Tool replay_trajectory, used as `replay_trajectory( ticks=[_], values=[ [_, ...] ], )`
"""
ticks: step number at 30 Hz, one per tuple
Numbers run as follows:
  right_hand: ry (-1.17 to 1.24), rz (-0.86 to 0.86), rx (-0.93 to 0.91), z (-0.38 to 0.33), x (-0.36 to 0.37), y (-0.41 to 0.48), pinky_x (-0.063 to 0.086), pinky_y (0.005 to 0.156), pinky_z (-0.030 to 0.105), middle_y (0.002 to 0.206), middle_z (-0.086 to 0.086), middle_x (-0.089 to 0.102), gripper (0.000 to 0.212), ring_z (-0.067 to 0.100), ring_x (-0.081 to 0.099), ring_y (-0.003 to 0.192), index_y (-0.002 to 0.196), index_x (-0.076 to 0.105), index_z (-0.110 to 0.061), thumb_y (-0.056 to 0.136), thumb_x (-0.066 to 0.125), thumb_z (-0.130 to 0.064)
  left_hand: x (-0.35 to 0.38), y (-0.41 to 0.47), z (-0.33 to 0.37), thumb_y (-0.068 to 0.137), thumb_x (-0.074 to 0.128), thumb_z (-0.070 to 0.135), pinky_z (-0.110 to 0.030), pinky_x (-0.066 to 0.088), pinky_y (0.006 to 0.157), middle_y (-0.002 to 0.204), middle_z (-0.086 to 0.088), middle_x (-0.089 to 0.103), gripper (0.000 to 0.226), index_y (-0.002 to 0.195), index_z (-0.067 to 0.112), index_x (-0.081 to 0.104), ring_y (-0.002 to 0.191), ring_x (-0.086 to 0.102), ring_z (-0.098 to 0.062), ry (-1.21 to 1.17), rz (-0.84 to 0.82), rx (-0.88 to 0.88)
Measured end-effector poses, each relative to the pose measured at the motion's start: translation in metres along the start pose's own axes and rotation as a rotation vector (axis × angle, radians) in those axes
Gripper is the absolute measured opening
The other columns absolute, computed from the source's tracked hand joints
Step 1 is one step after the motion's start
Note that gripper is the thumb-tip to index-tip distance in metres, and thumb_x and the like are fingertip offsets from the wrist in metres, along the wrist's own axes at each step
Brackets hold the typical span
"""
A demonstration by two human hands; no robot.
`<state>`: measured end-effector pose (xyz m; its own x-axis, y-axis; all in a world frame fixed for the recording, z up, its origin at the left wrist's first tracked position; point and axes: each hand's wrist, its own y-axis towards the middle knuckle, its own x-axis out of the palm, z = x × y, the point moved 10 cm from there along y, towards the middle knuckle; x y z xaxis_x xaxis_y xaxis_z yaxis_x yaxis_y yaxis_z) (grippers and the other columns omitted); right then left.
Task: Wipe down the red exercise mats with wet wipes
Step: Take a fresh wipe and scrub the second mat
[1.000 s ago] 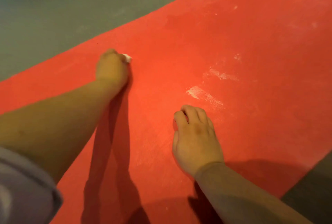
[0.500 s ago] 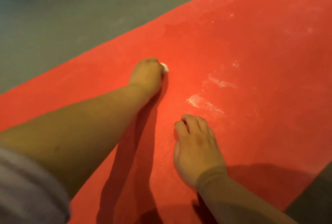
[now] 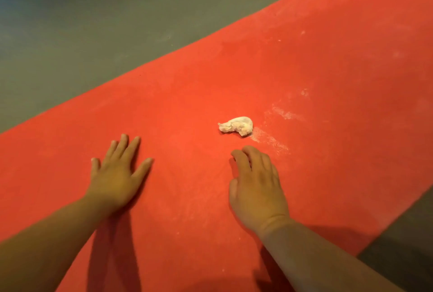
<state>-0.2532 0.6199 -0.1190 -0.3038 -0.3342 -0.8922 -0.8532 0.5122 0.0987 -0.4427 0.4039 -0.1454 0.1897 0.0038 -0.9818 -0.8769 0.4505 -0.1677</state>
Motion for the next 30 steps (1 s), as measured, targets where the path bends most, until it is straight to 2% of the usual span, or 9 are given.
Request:
replay_trajectory(
  ticks=[4, 8, 13, 16, 18, 21, 23, 27, 30],
  values=[
    [0.032, 0.136, 0.01, 0.009, -0.02, 0.051, 0.039, 0.101, 0.045, 0.137, 0.005, 0.045, 0.048, 0.03, 0.043, 0.121, 0.129, 0.05, -0.021, 0.081, 0.048, -0.023, 0.001, -0.004, -0.019, 0.082, 0.015, 0.07, -0.048, 0.013, 0.117, 0.158, 0.008, 0.016, 0.075, 0.148, 0.037, 0.026, 0.146, 0.014, -0.015, -0.007, 0.109, -0.007],
    [-0.135, -0.045, 0.088, 0.026, -0.007, 0.124, 0.037, 0.09, 0.036, 0.112, 0.015, 0.055, 0.029, 0.033, 0.051, 0.105, 0.105, 0.065, -0.005, 0.093, 0.048, -0.025, -0.001, -0.001, -0.021, 0.08, 0.016, 0.067, -0.045, 0.011, 0.117, 0.158, 0.009, 0.016, 0.074, 0.148, 0.04, 0.026, 0.147, 0.012, -0.014, -0.023, 0.124, -0.005],
    [0.017, -0.149, -0.283, -0.065, 0.027, 0.072, 0.041, 0.084, 0.035, 0.097, 0.008, 0.057, 0.025, 0.027, 0.052, 0.095, 0.096, 0.066, -0.009, 0.09, 0.055, -0.03, -0.008, 0.01, -0.029, 0.078, 0.018, 0.063, -0.042, 0.01, 0.118, 0.158, 0.009, 0.014, 0.073, 0.147, 0.041, 0.028, 0.146, 0.012, -0.011, -0.058, 0.137, -0.002],
    [0.045, -0.228, -0.488, -0.079, 0.034, 0.068, 0.045, 0.079, 0.037, 0.092, 0.005, 0.06, 0.027, 0.025, 0.055, 0.09, 0.093, 0.07, -0.012, 0.094, 0.053, -0.033, -0.01, 0.021, -0.036, 0.077, 0.017, 0.062, -0.041, 0.008, 0.118, 0.159, 0.009, 0.014, 0.074, 0.147, 0.041, 0.028, 0.146, 0.011, -0.011, -0.064, 0.142, -0.002],
    [-0.056, -0.167, -0.402, -0.055, 0.033, 0.114, 0.042, 0.082, 0.039, 0.093, 0.011, 0.061, 0.024, 0.031, 0.056, 0.092, 0.092, 0.07, -0.008, 0.092, 0.056, -0.027, -0.011, 0.027, -0.04, 0.076, 0.017, 0.062, -0.04, 0.008, 0.119, 0.159, 0.008, 0.013, 0.074, 0.147, 0.041, 0.027, 0.147, 0.01, -0.011, -0.056, 0.143, -0.004],
    [-0.07, 0.036, -0.013, -0.003, 0.006, 0.185, 0.037, 0.081, 0.038, 0.1, 0.017, 0.061, 0.018, 0.034, 0.055, 0.096, 0.097, 0.068, -0.007, 0.091, 0.057, -0.019, -0.013, 0.033, -0.046, 0.076, 0.017, 0.061, -0.041, 0.007, 0.118, 0.159, 0.008, 0.012, 0.074, 0.147, 0.041, 0.025, 0.147, 0.009, -0.011, -0.054, 0.153, -0.012],
    [-0.055, 0.082, 0.046, -0.02, 0.014, 0.189, 0.035, 0.081, 0.036, 0.103, 0.017, 0.062, 0.016, 0.033, 0.056, 0.097, 0.099, 0.067, -0.008, 0.089, 0.055, -0.015, -0.014, 0.039, -0.05, 0.076, 0.017, 0.062, -0.041, 0.007, 0.118, 0.16, 0.007, 0.012, 0.075, 0.148, 0.04, 0.025, 0.147, 0.009, -0.012, -0.047, 0.156, -0.021],
    [0.085, -0.112, -0.41, -0.143, 0.072, 0.123, 0.039, 0.085, 0.035, 0.098, 0.008, 0.064, 0.019, 0.027, 0.056, 0.094, 0.097, 0.07, -0.015, 0.088, 0.054, -0.016, -0.017, 0.056, -0.065, 0.075, 0.015, 0.063, -0.041, 0.008, 0.118, 0.16, 0.006, 0.013, 0.079, 0.149, 0.037, 0.024, 0.147, 0.01, -0.013, -0.046, 0.176, -0.053],
    [0.114, -0.217, -0.624, -0.159, 0.079, 0.124, 0.041, 0.08, 0.034, 0.092, 0.008, 0.064, 0.014, 0.027, 0.058, 0.089, 0.093, 0.07, -0.011, 0.088, 0.059, -0.018, -0.018, 0.069, -0.079, 0.077, 0.018, 0.062, -0.042, 0.008, 0.118, 0.16, 0.005, 0.013, 0.077, 0.149, 0.037, 0.024, 0.147, 0.01, -0.013, -0.036, 0.189, -0.08]
  ],
)
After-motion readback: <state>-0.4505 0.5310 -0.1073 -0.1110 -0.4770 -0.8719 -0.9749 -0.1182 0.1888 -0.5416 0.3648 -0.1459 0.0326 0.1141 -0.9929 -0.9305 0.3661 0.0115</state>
